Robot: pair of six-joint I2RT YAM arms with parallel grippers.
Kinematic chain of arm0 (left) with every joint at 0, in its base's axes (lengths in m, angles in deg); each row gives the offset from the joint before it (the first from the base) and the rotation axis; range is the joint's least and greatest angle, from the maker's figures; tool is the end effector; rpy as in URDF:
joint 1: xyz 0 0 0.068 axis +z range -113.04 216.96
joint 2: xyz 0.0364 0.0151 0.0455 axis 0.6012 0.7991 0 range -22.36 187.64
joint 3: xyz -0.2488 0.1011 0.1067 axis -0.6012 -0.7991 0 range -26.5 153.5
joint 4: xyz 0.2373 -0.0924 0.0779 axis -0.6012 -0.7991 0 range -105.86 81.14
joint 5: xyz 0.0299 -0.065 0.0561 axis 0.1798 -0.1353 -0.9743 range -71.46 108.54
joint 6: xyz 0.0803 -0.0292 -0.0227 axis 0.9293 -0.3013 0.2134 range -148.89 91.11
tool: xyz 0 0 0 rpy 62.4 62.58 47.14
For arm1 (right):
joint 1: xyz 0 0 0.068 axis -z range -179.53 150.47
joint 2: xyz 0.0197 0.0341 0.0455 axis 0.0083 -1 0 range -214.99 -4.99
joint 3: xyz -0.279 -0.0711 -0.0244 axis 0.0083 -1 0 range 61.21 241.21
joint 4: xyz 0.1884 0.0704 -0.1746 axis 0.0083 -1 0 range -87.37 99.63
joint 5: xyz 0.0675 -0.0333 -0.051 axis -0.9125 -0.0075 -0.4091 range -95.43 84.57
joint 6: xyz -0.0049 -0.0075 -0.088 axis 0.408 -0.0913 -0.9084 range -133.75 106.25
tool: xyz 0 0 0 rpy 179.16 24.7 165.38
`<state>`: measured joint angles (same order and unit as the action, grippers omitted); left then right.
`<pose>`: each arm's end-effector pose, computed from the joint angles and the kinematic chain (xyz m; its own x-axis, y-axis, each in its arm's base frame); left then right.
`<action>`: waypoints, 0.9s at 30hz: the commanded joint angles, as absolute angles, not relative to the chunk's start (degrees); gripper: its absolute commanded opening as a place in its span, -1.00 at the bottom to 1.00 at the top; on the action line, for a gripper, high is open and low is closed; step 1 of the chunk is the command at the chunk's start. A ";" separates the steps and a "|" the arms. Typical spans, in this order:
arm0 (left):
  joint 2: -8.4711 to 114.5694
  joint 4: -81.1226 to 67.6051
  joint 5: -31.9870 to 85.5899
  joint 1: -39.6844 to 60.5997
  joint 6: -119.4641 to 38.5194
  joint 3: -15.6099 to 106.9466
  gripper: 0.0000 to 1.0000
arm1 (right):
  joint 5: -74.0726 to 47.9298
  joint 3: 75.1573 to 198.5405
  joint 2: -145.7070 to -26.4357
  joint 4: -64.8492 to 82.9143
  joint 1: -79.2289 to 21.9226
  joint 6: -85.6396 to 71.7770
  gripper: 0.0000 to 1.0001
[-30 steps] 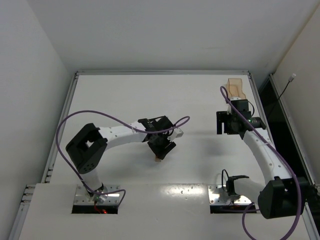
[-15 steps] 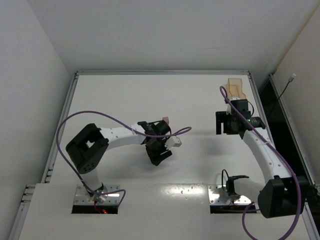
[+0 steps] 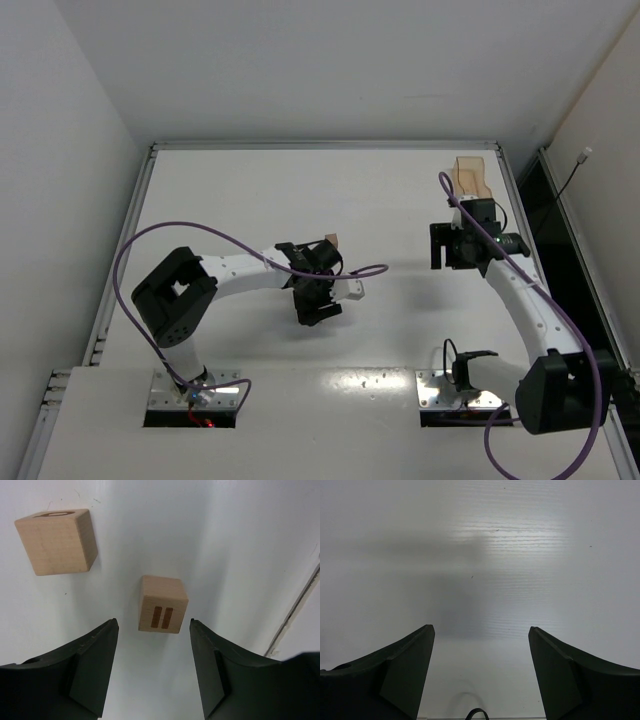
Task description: Build the wood block tower
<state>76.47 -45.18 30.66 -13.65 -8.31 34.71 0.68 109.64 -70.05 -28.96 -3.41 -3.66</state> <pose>0.2027 -0.2728 0.1408 -0.2924 0.8975 -0.3300 0.9563 0.2778 -0.0917 0.2453 0.0084 0.2288 -0.8080 0.1197 -0.5769 0.1369 0.9905 0.0138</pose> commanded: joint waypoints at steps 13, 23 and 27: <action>77.57 -45.16 35.59 -14.37 -3.84 38.63 0.07 | 0.02 109.47 -71.00 -26.85 -3.22 -3.29 0.45; 78.63 -45.16 36.73 -14.37 -3.84 38.63 -0.12 | 0.02 109.47 -71.00 -26.85 -2.69 -3.29 0.45; 79.24 -45.16 36.73 -14.37 -3.84 38.63 -0.62 | 0.02 109.47 -71.52 -26.85 -2.69 -3.29 0.45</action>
